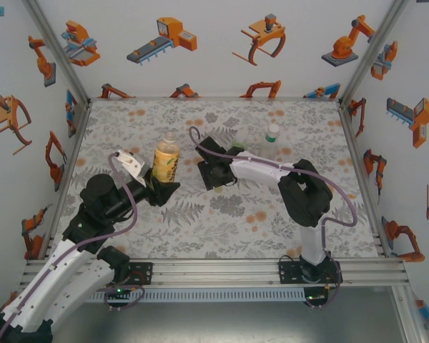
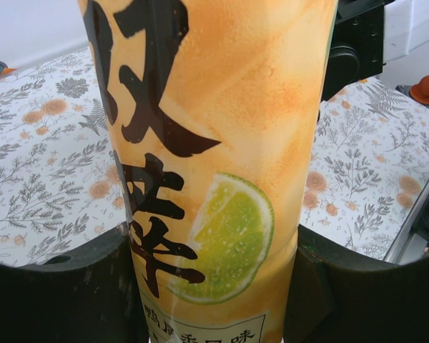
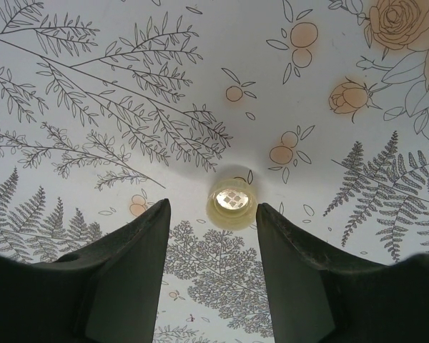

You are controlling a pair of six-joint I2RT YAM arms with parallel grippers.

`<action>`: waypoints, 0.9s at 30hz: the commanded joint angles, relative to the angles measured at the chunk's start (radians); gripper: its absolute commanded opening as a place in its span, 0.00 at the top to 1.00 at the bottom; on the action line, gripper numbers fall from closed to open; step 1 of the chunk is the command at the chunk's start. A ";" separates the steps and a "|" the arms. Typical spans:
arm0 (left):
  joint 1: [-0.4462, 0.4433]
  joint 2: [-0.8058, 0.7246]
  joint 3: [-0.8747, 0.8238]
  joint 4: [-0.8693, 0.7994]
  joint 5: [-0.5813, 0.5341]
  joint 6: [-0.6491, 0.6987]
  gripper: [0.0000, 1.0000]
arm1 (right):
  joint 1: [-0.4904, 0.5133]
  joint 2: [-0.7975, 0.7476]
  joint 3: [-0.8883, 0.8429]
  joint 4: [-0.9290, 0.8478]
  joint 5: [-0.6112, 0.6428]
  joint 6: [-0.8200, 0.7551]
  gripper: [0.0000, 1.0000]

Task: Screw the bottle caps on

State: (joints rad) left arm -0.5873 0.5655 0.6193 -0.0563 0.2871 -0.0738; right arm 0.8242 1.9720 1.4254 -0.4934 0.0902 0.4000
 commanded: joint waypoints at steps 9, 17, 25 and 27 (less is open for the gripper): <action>0.007 -0.002 0.004 0.034 0.004 -0.013 0.90 | -0.005 0.039 0.027 -0.027 -0.012 -0.010 0.50; 0.007 -0.001 0.008 0.031 0.003 -0.011 0.90 | -0.005 0.060 0.020 -0.033 -0.004 -0.010 0.50; 0.007 0.002 0.014 0.028 0.004 -0.009 0.90 | -0.007 0.034 0.025 -0.037 -0.004 -0.011 0.51; 0.008 0.002 0.013 0.029 0.003 -0.010 0.90 | -0.007 0.016 0.035 -0.044 0.008 -0.018 0.51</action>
State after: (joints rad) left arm -0.5873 0.5682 0.6193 -0.0566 0.2867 -0.0738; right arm 0.8242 2.0232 1.4303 -0.4957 0.0803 0.3954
